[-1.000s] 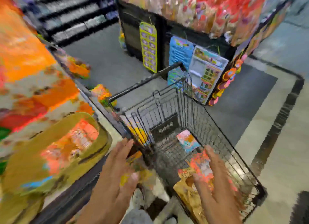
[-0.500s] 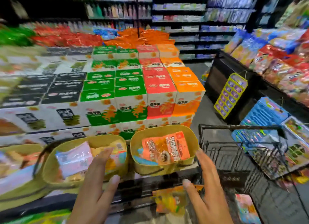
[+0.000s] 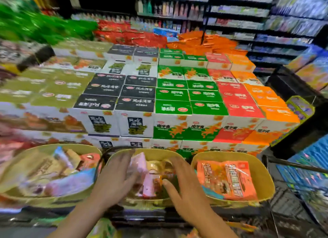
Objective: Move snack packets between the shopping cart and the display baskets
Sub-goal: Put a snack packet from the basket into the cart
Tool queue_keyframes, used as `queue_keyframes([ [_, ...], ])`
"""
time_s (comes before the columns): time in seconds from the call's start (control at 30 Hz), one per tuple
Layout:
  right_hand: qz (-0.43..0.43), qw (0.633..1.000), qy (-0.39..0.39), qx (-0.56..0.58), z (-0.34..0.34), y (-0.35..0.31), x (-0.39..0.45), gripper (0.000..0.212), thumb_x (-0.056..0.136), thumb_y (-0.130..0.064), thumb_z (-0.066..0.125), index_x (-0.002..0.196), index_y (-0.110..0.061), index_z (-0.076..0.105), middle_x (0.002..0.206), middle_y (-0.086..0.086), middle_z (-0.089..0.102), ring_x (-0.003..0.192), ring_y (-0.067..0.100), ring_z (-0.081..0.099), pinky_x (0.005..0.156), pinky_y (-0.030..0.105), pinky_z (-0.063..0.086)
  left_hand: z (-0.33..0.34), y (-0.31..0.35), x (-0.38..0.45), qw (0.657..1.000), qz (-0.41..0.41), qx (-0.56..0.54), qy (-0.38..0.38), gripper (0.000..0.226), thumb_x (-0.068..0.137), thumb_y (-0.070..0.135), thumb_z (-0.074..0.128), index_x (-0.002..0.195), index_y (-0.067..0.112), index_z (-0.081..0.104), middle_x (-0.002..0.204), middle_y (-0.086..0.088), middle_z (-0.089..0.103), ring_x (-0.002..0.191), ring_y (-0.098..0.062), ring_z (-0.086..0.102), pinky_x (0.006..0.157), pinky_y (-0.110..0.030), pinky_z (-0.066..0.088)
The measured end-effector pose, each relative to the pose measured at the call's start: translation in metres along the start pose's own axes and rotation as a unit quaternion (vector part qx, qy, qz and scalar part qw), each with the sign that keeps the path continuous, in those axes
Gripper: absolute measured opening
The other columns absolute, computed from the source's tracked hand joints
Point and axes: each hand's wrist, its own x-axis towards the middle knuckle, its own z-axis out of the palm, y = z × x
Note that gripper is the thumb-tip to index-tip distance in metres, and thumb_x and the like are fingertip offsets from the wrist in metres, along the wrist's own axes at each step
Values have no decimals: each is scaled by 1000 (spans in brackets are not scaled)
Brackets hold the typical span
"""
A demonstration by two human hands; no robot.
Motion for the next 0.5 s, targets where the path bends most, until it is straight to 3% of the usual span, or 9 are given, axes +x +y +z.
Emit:
queue_keyframes([
  [0.13,-3,972,-147,-184,29,-1,51,62,96,-40,56,155,-31,38,152,3,48,133,32,49,106,46,46,11,-17,35,992,-4,98,-73,70,81,55,56,143,25,46,135,-4,58,122,-26,57,96,-33,48],
  [0.27,28,939,-236,-249,39,1,75,42,95,-33,61,137,-36,57,129,3,67,116,32,62,86,40,50,30,-19,55,972,-22,185,-144,67,83,43,62,145,29,40,138,-2,57,128,-29,54,106,-41,45],
  [0.37,33,927,-278,-249,42,4,80,41,90,-28,69,131,-33,64,126,5,69,117,33,64,91,41,54,38,-18,60,966,-39,195,-165,55,82,28,61,134,31,44,123,-1,63,118,-31,61,97,-45,47],
  [0.43,41,920,-303,-244,45,8,81,46,89,-25,71,134,-31,62,129,6,67,119,35,64,93,42,54,43,-20,60,969,-42,170,-176,33,83,18,56,114,28,47,106,-2,66,101,-31,66,80,-42,52],
  [0.5,45,916,-319,-240,49,11,80,56,90,-21,71,142,-34,56,138,6,61,125,36,60,97,45,54,49,-23,61,967,-33,152,-199,23,85,13,53,100,28,46,104,-3,68,95,-28,66,72,-36,51],
])
